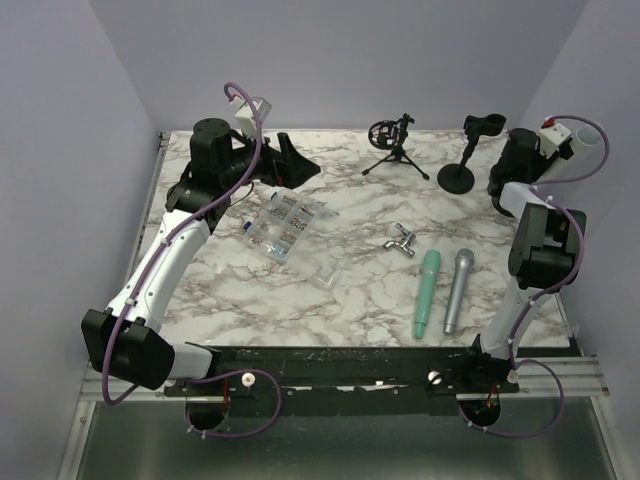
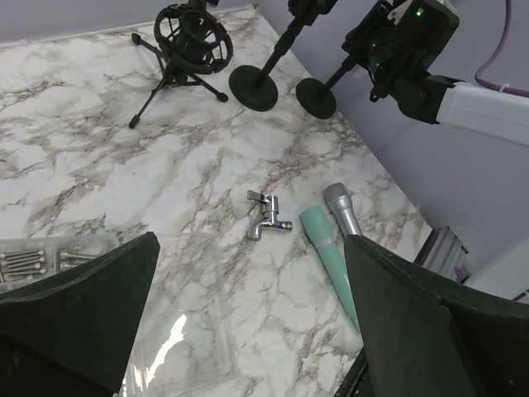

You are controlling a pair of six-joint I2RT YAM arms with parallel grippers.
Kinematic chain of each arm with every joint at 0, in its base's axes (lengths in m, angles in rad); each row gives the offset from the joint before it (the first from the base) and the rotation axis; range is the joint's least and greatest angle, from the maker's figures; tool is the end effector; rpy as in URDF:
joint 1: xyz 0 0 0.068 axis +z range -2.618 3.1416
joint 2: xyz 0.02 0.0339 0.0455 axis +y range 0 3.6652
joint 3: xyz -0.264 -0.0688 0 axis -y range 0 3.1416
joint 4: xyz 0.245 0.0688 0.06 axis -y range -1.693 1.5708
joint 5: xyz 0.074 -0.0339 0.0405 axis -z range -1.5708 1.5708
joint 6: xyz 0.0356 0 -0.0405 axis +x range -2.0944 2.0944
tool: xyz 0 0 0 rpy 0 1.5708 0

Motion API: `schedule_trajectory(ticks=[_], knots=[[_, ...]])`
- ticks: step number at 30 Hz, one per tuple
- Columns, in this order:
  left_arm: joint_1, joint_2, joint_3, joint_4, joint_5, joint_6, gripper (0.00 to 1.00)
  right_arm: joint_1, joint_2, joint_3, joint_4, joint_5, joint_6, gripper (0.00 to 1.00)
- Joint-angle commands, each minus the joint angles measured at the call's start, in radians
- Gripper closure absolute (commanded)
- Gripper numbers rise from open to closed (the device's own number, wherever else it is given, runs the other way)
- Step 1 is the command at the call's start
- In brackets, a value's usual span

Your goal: Remove the microphone from the stand

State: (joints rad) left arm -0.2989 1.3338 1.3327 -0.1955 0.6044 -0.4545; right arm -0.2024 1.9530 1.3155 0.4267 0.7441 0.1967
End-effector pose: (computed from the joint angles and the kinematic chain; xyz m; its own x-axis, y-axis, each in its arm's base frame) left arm 0.2849 -0.1090 0.4097 -0.5079 -0.2215 -0.8324 0.6143 0.5843 -0.5303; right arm 0.4350 -0.1139 0.2399 -0.0453 0.1561 -0.9867 0.8214 0.5680 0.0521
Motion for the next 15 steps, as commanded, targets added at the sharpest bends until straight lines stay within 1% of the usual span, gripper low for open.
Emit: schedule_trajectory(ticks=[1,7,10,12,15], knots=[[0.009,0.004,-0.008,0.020,0.028,-0.006,0.01,-0.011,0.051,0.045,0.035,-0.013,-0.039,0.55],[0.012,0.004,-0.006,0.019,0.029,-0.006,0.01,-0.012,0.045,0.010,0.030,-0.036,-0.033,0.72],[0.012,0.002,-0.006,0.022,0.032,-0.009,0.01,-0.011,0.008,-0.038,0.021,-0.053,-0.018,0.82],[0.012,-0.003,-0.008,0.022,0.036,-0.012,0.02,-0.011,-0.026,-0.076,0.006,-0.083,-0.004,0.92],[0.012,-0.014,-0.009,0.029,0.040,-0.018,0.02,-0.009,-0.087,-0.140,-0.016,-0.125,0.036,0.99]])
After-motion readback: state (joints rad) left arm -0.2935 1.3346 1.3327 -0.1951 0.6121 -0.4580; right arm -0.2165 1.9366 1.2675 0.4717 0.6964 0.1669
